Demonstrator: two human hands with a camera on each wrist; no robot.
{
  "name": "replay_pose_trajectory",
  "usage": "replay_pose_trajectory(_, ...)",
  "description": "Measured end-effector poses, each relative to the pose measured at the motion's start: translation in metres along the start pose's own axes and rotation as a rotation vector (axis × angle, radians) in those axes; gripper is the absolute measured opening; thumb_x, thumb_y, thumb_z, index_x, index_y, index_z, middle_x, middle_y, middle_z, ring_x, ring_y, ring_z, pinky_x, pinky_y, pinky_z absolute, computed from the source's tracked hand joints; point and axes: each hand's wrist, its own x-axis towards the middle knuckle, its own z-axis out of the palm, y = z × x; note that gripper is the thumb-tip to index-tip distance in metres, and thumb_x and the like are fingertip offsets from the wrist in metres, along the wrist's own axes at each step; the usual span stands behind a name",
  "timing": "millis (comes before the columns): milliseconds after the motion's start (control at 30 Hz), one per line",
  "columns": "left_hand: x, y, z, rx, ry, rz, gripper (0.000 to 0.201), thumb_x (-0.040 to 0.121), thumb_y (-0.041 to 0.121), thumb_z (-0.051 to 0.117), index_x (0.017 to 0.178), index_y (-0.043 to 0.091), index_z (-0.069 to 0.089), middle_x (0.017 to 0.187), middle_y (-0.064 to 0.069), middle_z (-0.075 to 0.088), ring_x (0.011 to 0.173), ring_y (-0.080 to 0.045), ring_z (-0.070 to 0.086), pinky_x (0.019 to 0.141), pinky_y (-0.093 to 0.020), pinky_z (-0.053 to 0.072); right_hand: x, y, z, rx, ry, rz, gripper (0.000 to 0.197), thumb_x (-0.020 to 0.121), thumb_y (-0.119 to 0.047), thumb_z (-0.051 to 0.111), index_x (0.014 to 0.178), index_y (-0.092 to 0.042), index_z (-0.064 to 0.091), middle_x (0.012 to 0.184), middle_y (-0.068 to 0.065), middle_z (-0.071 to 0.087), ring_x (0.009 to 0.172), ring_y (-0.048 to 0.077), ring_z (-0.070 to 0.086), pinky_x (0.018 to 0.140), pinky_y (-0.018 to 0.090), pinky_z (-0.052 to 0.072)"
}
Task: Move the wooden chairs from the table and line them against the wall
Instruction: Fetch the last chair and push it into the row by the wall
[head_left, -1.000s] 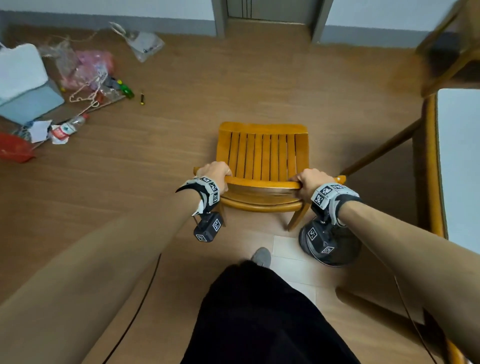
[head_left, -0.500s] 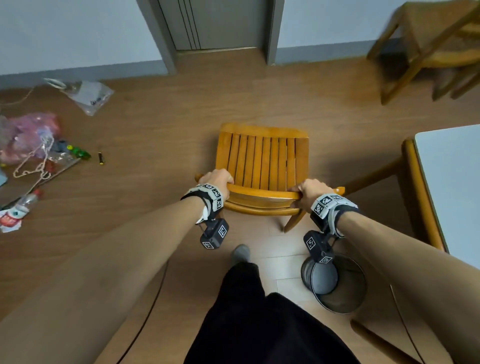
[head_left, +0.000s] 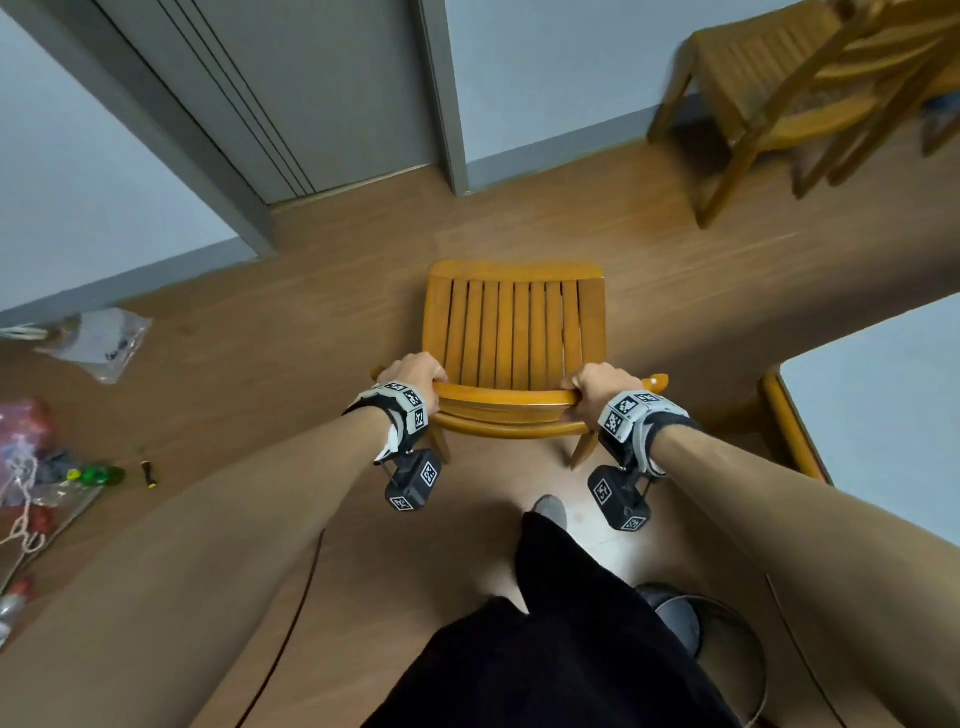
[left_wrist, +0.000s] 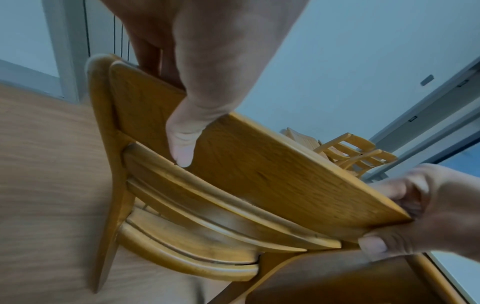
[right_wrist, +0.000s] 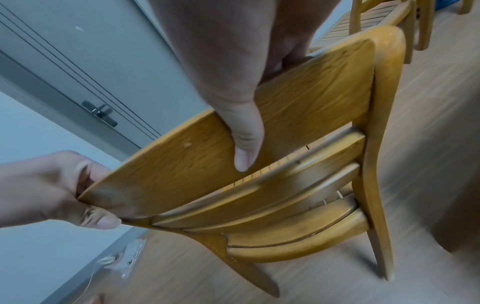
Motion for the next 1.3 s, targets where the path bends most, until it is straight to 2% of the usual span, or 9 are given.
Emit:
replay_pose_trajectory(133, 0.055, 0.039, -0.043, 0.018, -0.03, 0.028, 0.052, 0.086, 0.012, 0.076, 0.133, 0.031, 0.065, 0.128, 0.001, 0.067, 0.115, -0.026, 0.064, 0.092, -0.036, 0.054, 0.041, 0.029, -0.052, 0.015, 0.004, 0.012, 0.033, 0.086, -0.028, 0.076, 0.119, -0.033, 0.07, 0.108, 0.0, 0.068, 0.095, 0.024, 0.064, 0.086, 0.037, 0.055)
replay_pose_trajectory(267, 0.11, 0.077, -0.088, 0.067, -0.024, 0.062, 0.051, 0.087, 0.014, 0.075, 0.134, 0.032, 0.064, 0.129, 0.002, 0.065, 0.117, -0.025, 0.063, 0.089, -0.034, 0.054, 0.082, 0.061, -0.108, 0.043, -0.014, 0.03, 0.038, 0.087, -0.026, 0.076, 0.124, -0.032, 0.068, 0.1, -0.003, 0.063, 0.09, 0.021, 0.059, 0.086, 0.035, 0.054)
replay_pose_trajectory(433, 0.186, 0.121, -0.147, 0.09, -0.045, 0.089, 0.051, 0.087, 0.013, 0.075, 0.132, 0.035, 0.064, 0.126, 0.002, 0.067, 0.114, -0.025, 0.063, 0.088, -0.034, 0.054, 0.139, 0.093, -0.179, 0.072, -0.005, 0.071, 0.05, 0.086, -0.029, 0.077, 0.134, -0.036, 0.063, 0.11, -0.003, 0.065, 0.097, 0.022, 0.062, 0.087, 0.033, 0.052)
replay_pose_trajectory(633, 0.275, 0.173, -0.214, 0.142, -0.045, 0.149, 0.044, 0.089, 0.017, 0.074, 0.127, 0.037, 0.068, 0.123, 0.001, 0.068, 0.114, -0.026, 0.063, 0.09, -0.036, 0.054, 0.205, 0.126, -0.254, 0.116, 0.007, 0.135, 0.054, 0.085, -0.026, 0.076, 0.135, -0.04, 0.061, 0.12, -0.002, 0.068, 0.107, 0.024, 0.066, 0.094, 0.037, 0.055)
replay_pose_trajectory(800, 0.341, 0.218, -0.272, 0.149, -0.02, 0.21, 0.038, 0.089, 0.015, 0.074, 0.121, 0.035, 0.071, 0.118, 0.001, 0.069, 0.113, -0.027, 0.063, 0.091, -0.037, 0.052, 0.255, 0.161, -0.323, 0.143, 0.038, 0.179, 0.055, 0.083, -0.027, 0.079, 0.135, -0.036, 0.063, 0.112, -0.002, 0.066, 0.1, 0.023, 0.064, 0.093, 0.035, 0.054)
replay_pose_trajectory(900, 0.373, 0.244, -0.295, 0.134, 0.001, 0.221, 0.035, 0.089, 0.013, 0.074, 0.118, 0.032, 0.074, 0.111, 0.001, 0.07, 0.109, -0.027, 0.065, 0.082, -0.035, 0.046, 0.282, 0.183, -0.356, 0.139, 0.045, 0.184, 0.054, 0.084, -0.026, 0.079, 0.134, -0.035, 0.063, 0.112, -0.003, 0.065, 0.099, 0.022, 0.063, 0.092, 0.035, 0.053)
replay_pose_trajectory(1067, 0.416, 0.284, -0.319, 0.133, 0.026, 0.211, 0.027, 0.089, 0.015, 0.072, 0.112, 0.029, 0.075, 0.102, 0.002, 0.07, 0.098, -0.025, 0.067, 0.074, -0.033, 0.048, 0.327, 0.224, -0.4, 0.101, 0.048, 0.132, 0.05, 0.084, -0.026, 0.078, 0.131, -0.037, 0.064, 0.115, -0.004, 0.068, 0.103, 0.022, 0.065, 0.089, 0.035, 0.053)
replay_pose_trajectory(1233, 0.449, 0.336, -0.328, 0.091, 0.058, 0.155, 0.029, 0.091, 0.019, 0.069, 0.116, 0.032, 0.074, 0.106, 0.002, 0.072, 0.102, -0.026, 0.067, 0.081, -0.035, 0.052, 0.374, 0.279, -0.443, 0.055, 0.037, 0.027, 0.044, 0.085, -0.023, 0.076, 0.126, -0.037, 0.068, 0.107, -0.007, 0.07, 0.098, 0.019, 0.067, 0.088, 0.038, 0.057)
replay_pose_trajectory(1300, 0.462, 0.364, -0.331, 0.052, 0.073, 0.137, 0.03, 0.09, 0.019, 0.069, 0.118, 0.032, 0.074, 0.106, 0.002, 0.073, 0.1, -0.025, 0.067, 0.077, -0.033, 0.05, 0.392, 0.305, -0.464, 0.019, 0.018, -0.016, 0.041, 0.086, -0.021, 0.075, 0.124, -0.035, 0.069, 0.105, -0.007, 0.07, 0.096, 0.019, 0.067, 0.086, 0.039, 0.058)
